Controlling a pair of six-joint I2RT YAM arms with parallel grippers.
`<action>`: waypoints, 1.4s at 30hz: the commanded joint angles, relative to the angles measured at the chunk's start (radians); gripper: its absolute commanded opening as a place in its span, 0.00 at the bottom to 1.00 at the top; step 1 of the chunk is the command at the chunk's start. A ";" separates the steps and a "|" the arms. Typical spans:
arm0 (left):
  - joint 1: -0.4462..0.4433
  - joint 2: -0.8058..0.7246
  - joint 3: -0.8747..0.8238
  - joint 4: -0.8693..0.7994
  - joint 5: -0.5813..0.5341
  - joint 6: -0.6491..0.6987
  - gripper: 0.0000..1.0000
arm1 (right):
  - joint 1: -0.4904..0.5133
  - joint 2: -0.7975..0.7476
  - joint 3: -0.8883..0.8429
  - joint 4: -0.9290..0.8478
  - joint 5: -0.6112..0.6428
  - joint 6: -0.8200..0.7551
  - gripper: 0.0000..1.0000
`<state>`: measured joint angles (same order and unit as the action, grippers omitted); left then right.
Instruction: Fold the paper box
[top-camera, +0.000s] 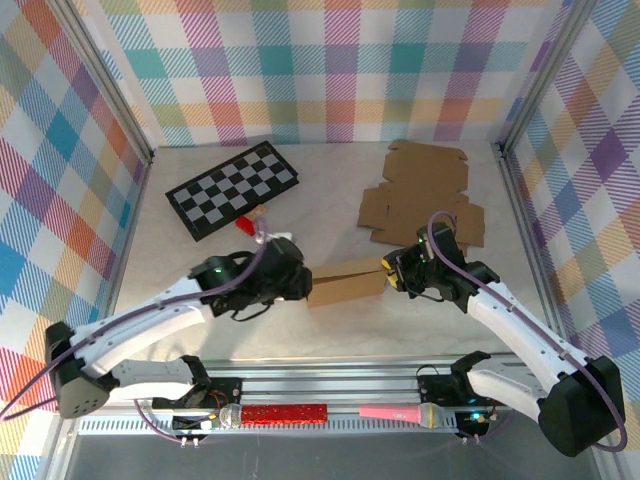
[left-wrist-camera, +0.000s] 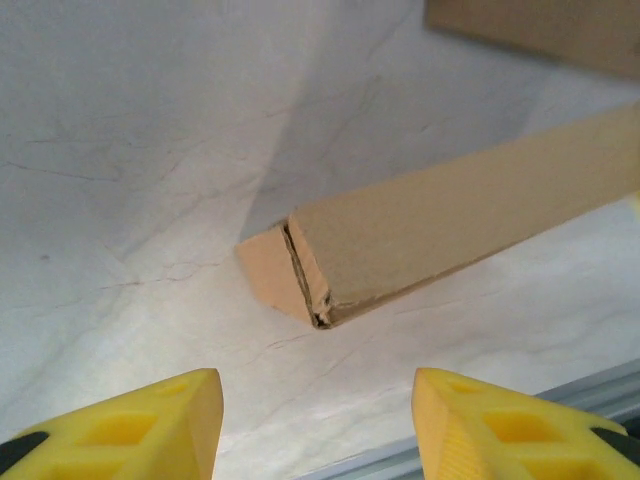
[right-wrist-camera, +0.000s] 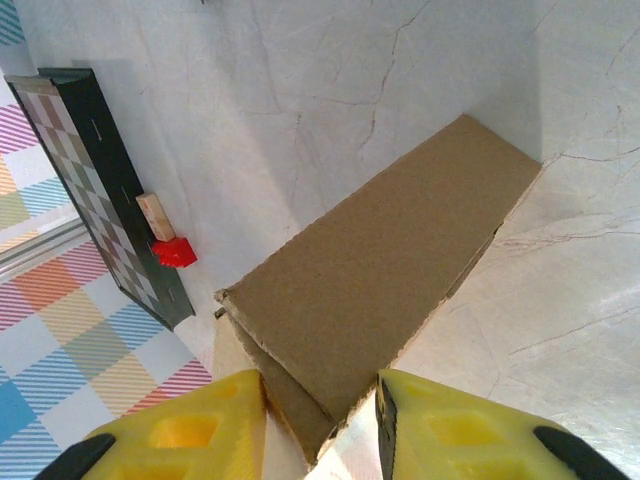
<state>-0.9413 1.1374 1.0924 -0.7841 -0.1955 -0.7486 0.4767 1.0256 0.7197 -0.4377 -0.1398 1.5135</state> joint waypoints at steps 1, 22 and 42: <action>0.089 -0.044 -0.053 0.092 0.159 -0.115 0.53 | -0.003 0.030 -0.021 -0.124 0.016 -0.023 0.33; 0.182 0.025 -0.299 0.338 0.334 -0.189 0.34 | -0.004 0.062 -0.012 -0.135 0.006 -0.031 0.31; 0.176 0.033 -0.300 0.285 0.320 -0.071 0.09 | -0.075 0.083 0.238 -0.366 -0.066 -0.046 0.66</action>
<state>-0.7670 1.1435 0.7975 -0.3717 0.1455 -0.8692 0.4328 1.1141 0.8940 -0.6926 -0.1787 1.4590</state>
